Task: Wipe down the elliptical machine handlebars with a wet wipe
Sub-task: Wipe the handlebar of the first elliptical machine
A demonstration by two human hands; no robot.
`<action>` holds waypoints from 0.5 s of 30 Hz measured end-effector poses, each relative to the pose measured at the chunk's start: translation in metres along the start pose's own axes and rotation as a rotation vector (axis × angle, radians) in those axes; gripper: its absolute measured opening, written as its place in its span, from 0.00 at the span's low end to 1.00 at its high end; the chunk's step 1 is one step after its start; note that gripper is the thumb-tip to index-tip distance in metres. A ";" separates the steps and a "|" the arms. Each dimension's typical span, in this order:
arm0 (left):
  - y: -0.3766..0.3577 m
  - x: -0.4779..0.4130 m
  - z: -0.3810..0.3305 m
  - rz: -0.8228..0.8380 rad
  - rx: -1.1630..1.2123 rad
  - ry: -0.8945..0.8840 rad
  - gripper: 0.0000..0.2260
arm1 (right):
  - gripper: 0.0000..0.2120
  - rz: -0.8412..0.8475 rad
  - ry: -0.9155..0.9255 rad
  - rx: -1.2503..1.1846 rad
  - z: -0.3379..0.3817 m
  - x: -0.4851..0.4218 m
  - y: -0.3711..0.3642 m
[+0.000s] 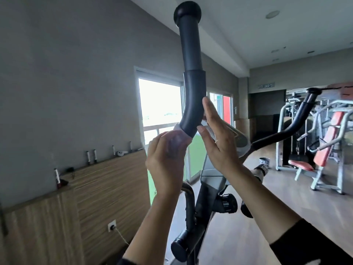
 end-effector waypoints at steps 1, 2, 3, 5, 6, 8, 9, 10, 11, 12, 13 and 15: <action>0.002 0.001 0.000 -0.002 -0.009 -0.017 0.10 | 0.27 -0.002 0.000 -0.004 -0.001 0.001 -0.001; 0.004 0.000 -0.001 -0.011 -0.011 -0.027 0.11 | 0.27 -0.009 0.002 -0.005 -0.001 0.001 -0.001; 0.005 -0.002 -0.003 -0.019 -0.004 -0.021 0.11 | 0.27 -0.018 0.004 -0.005 -0.001 0.001 -0.001; 0.005 -0.007 -0.009 -0.033 0.023 0.005 0.10 | 0.26 -0.028 0.013 -0.012 -0.001 0.002 -0.001; 0.004 -0.007 -0.011 -0.040 0.027 0.000 0.10 | 0.26 -0.030 0.017 -0.018 -0.001 0.002 -0.001; 0.005 -0.004 -0.014 -0.048 0.023 -0.055 0.11 | 0.26 -0.031 0.022 -0.023 -0.001 0.002 -0.001; 0.007 -0.002 -0.012 -0.045 0.021 -0.080 0.12 | 0.27 -0.031 0.021 -0.021 -0.002 0.002 -0.001; 0.010 0.000 -0.008 -0.039 0.011 -0.088 0.13 | 0.27 -0.032 0.018 -0.016 -0.002 0.002 -0.001; 0.012 0.001 -0.003 -0.034 -0.008 -0.086 0.14 | 0.28 -0.036 0.015 -0.013 -0.001 0.002 -0.001; 0.014 0.000 0.000 -0.026 -0.028 -0.071 0.15 | 0.28 -0.040 0.009 -0.015 -0.002 0.002 -0.001; 0.013 -0.002 0.003 0.002 -0.034 -0.030 0.14 | 0.28 -0.046 0.001 -0.022 -0.001 0.002 0.000; 0.000 -0.007 0.001 0.116 0.028 0.085 0.09 | 0.28 -0.066 -0.008 -0.038 -0.001 0.004 0.000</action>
Point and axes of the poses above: each hand's wrist, its own x-axis away from the middle knuckle, its own y-axis out of the back of the hand, z = x × y, the point moved 10 cm from there along -x, towards the middle knuckle, and after that the axes turned 7 degrees about -x, right-handed, at the moved point
